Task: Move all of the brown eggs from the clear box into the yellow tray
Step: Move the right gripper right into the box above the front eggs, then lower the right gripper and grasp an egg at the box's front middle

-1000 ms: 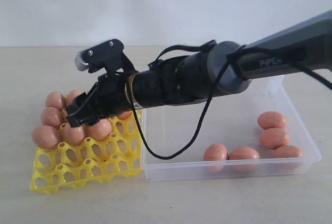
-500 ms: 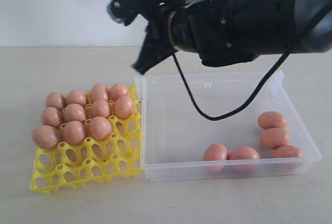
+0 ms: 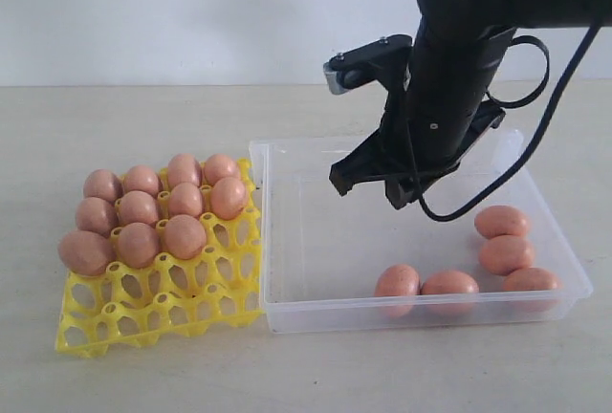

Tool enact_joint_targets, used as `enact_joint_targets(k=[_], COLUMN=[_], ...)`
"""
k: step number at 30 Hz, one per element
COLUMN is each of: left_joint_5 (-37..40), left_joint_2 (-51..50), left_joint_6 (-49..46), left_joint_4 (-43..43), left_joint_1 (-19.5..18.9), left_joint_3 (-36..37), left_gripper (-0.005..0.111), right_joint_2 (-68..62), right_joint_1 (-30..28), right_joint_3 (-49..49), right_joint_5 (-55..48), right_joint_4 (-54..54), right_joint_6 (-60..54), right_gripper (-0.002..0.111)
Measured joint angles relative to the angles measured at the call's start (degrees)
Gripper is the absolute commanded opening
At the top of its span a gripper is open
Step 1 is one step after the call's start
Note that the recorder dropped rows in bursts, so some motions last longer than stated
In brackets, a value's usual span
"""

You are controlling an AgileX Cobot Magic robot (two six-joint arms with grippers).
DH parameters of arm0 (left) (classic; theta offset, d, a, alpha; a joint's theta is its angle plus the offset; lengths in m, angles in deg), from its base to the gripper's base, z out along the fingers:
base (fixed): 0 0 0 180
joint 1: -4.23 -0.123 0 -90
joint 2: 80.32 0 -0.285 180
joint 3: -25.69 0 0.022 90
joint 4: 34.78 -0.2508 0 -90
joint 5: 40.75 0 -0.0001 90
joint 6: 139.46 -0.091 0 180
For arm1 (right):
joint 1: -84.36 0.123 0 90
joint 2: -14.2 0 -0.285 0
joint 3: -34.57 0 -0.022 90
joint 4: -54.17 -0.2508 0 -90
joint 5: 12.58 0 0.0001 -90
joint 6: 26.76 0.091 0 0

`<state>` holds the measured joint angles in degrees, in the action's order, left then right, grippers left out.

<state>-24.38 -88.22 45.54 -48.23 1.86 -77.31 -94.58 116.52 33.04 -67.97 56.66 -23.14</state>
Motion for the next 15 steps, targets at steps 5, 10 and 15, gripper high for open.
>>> enact_joint_targets(k=[5, 10, 15], left_joint_5=[0.0, 0.0, 0.0], left_joint_2=[0.0, 0.0, 0.0], left_joint_6=[0.0, 0.0, 0.0], left_joint_4=[0.0, 0.0, 0.0], left_joint_1=[0.0, 0.0, 0.0], left_joint_3=[0.0, 0.0, 0.0], left_gripper=[0.022, 0.022, 0.022], right_joint_2=[-0.33, -2.73, -6.12], right_joint_1=[-1.6, -1.6, -1.6], right_joint_3=[0.11, 0.11, 0.11], right_joint_5=[-3.27, -6.74, -6.54], right_joint_4=[-1.59, -5.91, -9.96], right_joint_6=[3.91, 6.36, 7.66], right_gripper=[0.061, 0.062, 0.062])
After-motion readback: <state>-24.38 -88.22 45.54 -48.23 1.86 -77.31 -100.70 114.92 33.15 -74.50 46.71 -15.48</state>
